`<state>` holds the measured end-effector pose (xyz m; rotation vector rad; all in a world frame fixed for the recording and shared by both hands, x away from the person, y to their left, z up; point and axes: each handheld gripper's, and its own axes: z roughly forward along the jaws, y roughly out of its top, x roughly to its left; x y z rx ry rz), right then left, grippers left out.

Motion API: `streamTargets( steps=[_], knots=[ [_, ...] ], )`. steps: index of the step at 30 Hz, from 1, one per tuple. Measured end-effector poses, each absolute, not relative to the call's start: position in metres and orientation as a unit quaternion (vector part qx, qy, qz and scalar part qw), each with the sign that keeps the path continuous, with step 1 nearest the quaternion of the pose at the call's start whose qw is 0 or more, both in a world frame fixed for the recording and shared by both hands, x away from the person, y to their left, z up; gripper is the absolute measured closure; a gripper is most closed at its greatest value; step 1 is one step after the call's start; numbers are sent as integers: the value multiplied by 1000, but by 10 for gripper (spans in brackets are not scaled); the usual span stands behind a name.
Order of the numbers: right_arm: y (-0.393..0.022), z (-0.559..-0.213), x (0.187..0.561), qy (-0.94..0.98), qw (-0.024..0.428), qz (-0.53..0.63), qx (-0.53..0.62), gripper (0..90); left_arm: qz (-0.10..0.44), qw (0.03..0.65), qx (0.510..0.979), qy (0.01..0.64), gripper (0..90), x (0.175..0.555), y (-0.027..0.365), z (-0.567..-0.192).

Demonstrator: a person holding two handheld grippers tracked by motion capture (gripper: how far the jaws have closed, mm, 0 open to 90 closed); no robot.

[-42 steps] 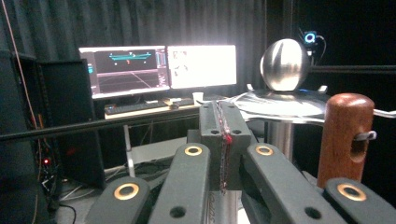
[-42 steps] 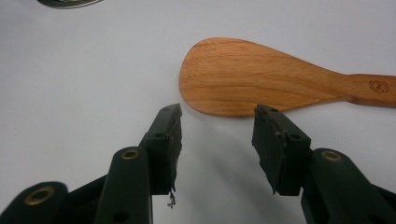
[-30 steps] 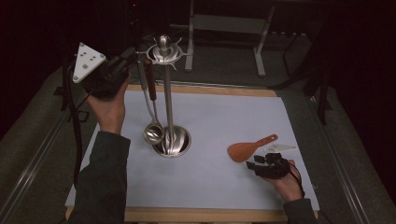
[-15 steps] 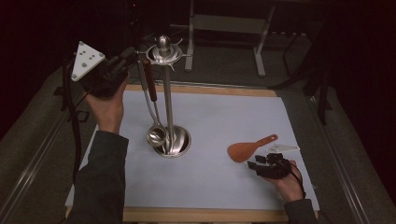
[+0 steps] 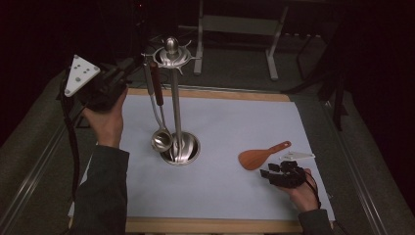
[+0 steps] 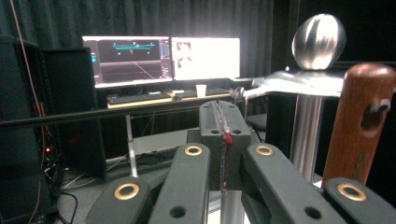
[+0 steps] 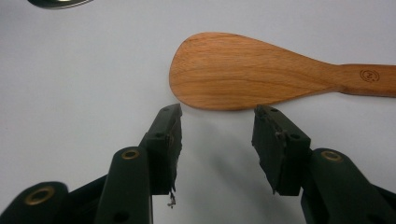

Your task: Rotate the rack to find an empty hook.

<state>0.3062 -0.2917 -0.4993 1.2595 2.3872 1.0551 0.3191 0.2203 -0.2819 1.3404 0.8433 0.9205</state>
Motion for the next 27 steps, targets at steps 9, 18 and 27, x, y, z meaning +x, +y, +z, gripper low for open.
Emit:
streamTargets(
  steps=[9, 18, 27],
  knots=[
    [-293, -500, 306, 815, 124, 364, 433, 519, 392, 613, 572, 379, 898, 306, 231, -325],
    [-296, -502, 306, 811, 127, 361, 442, 514, 361, 586, 591, 420, 891, 300, 239, -407],
    [-298, -504, 306, 810, 133, 356, 447, 514, 309, 537, 638, 457, 833, 284, 239, -485]
  ],
)
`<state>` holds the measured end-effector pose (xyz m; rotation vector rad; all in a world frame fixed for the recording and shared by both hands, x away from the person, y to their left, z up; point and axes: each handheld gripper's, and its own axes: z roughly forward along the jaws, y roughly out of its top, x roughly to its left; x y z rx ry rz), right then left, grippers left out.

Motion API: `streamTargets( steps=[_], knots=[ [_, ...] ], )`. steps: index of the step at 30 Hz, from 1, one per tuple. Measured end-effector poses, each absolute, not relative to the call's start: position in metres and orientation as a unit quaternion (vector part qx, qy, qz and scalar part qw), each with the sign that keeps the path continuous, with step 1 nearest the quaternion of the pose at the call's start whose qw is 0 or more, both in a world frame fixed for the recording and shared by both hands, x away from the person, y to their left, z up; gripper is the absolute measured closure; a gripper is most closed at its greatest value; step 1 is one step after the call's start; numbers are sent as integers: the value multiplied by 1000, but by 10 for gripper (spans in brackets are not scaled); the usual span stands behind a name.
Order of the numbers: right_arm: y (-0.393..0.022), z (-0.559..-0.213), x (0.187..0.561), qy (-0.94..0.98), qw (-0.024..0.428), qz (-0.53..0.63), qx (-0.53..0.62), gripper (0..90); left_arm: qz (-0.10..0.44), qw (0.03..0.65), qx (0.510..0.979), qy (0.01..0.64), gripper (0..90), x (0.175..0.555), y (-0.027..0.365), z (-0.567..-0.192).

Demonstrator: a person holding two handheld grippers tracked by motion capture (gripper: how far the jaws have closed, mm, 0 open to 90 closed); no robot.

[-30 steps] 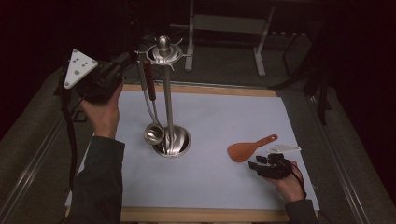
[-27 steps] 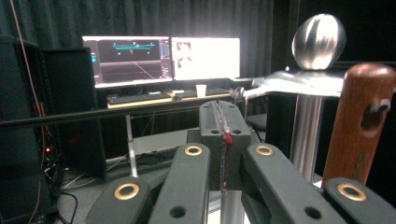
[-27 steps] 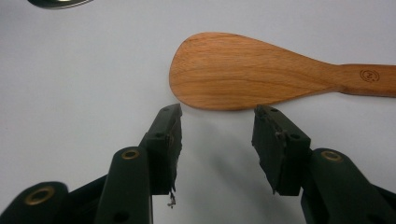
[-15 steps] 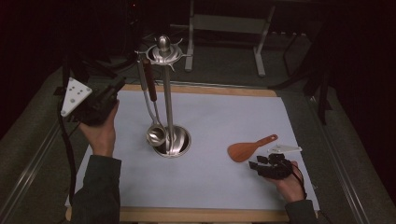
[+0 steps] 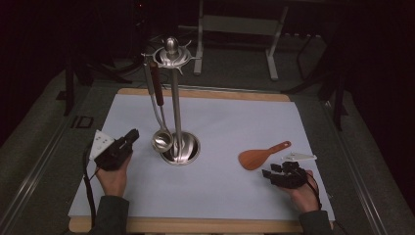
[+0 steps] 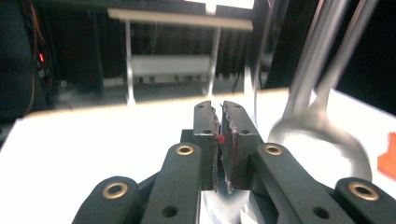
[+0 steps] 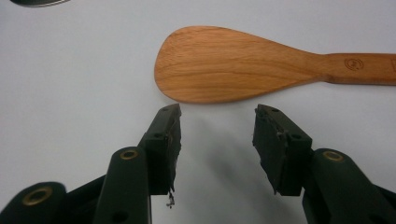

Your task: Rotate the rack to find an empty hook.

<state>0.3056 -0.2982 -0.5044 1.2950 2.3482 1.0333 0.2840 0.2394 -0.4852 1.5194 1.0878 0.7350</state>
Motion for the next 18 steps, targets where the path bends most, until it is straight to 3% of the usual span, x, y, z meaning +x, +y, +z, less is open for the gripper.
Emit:
streamTargets(
  steps=[7, 11, 18],
  knots=[
    [-302, -505, 304, 805, 145, 354, 454, 522, 274, 475, 679, 489, 771, 278, 242, -526],
    [-302, -507, 303, 804, 150, 350, 456, 524, 235, 470, 677, 516, 744, 283, 247, -539],
    [-305, -507, 302, 802, 160, 348, 459, 523, 242, 456, 685, 514, 721, 284, 243, -539]
  ],
)
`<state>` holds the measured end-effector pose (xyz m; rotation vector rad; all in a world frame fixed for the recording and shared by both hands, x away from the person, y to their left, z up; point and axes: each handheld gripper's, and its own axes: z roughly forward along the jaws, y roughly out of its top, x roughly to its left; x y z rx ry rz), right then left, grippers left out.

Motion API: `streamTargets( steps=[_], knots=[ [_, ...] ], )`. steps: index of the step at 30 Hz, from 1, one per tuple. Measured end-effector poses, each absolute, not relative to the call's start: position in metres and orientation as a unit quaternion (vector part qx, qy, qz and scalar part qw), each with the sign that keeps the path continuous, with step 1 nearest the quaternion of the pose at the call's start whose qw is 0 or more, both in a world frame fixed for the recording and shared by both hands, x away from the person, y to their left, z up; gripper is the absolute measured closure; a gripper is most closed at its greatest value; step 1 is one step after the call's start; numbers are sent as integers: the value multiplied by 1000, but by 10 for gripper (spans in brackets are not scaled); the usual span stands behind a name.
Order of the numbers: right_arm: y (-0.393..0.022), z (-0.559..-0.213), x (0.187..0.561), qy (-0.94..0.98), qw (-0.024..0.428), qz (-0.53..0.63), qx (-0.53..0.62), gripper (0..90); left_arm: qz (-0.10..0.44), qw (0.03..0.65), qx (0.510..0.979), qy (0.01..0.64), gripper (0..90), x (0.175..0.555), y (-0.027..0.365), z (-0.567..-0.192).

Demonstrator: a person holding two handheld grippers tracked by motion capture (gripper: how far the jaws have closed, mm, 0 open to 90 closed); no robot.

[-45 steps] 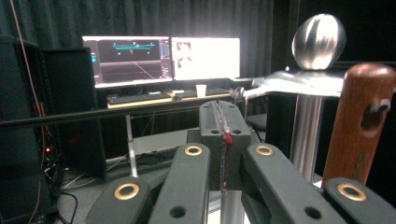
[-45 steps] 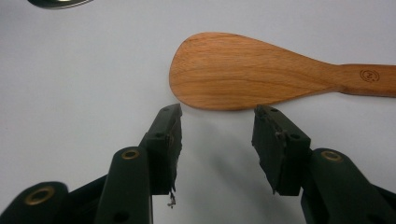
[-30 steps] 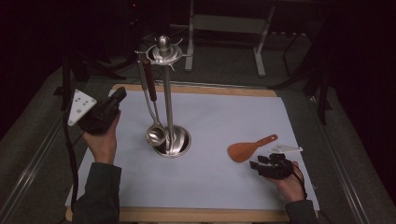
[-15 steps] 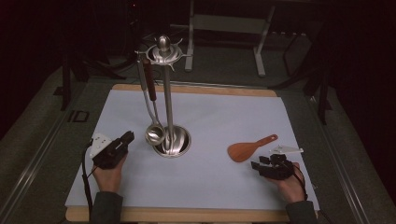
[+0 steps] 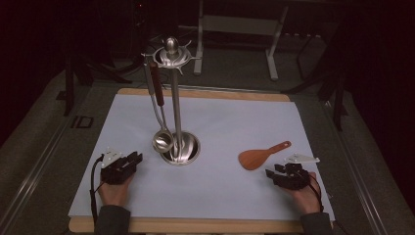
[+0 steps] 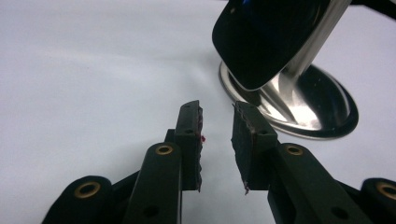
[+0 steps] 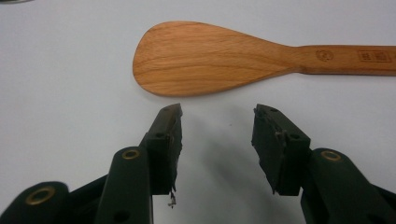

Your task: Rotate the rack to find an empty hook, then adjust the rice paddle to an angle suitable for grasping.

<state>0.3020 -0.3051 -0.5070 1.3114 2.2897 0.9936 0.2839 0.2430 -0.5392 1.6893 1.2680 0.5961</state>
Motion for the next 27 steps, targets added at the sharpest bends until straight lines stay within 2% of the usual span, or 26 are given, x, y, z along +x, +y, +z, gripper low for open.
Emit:
streamTargets(
  steps=[5, 16, 19, 24, 27],
  knots=[
    [-309, -506, 302, 797, 164, 351, 464, 523, 249, 434, 703, 505, 715, 285, 237, -539],
    [-315, -506, 303, 792, 175, 343, 474, 555, 251, 428, 708, 502, 697, 285, 235, -539],
    [-317, -506, 303, 792, 181, 335, 476, 642, 251, 427, 710, 501, 692, 285, 235, -539],
    [-319, -505, 304, 797, 202, 312, 476, 871, 252, 425, 712, 499, 683, 285, 234, -539],
    [-321, -505, 306, 794, 201, 311, 483, 899, 252, 424, 713, 498, 683, 285, 234, -539]
  ],
)
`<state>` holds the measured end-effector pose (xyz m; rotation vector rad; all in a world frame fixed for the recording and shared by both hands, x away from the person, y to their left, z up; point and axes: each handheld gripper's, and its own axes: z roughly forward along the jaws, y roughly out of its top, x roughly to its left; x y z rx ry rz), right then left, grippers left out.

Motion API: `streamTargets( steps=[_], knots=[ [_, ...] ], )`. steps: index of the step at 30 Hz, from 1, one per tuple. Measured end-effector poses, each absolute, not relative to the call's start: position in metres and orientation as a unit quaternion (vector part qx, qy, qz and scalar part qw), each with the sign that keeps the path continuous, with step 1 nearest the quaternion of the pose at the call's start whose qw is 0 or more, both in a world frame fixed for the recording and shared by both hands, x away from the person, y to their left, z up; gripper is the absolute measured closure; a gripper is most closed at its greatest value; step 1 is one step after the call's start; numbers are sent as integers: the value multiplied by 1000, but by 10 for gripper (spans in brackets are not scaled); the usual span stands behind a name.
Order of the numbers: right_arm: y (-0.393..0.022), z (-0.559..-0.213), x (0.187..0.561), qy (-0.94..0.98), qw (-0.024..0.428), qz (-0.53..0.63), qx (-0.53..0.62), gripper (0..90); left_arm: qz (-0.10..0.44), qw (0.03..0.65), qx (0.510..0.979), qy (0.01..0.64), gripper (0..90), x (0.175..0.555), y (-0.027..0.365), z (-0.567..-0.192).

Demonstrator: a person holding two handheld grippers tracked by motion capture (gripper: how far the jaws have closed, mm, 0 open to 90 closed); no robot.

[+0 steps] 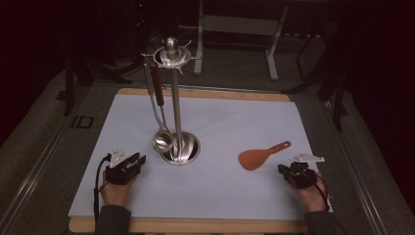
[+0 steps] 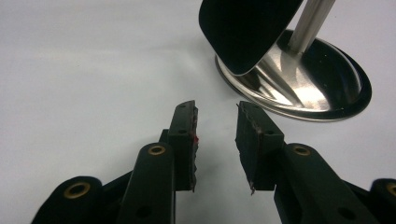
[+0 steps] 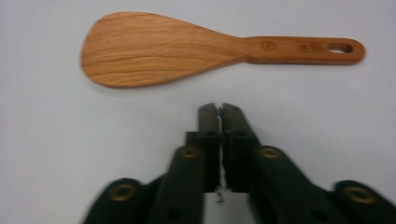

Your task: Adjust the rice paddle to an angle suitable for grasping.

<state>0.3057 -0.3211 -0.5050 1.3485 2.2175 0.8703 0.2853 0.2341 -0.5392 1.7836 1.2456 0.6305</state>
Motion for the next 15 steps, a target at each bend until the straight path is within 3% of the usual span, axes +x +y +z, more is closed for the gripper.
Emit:
streamTargets(
  steps=[11, 15],
  knots=[
    [-330, -510, 340, 787, 215, 292, 499, 900, 253, 423, 714, 497, 681, 285, 233, -539],
    [-333, -514, 361, 777, 199, 304, 514, 900, 254, 422, 714, 497, 681, 285, 233, -539]
  ],
)
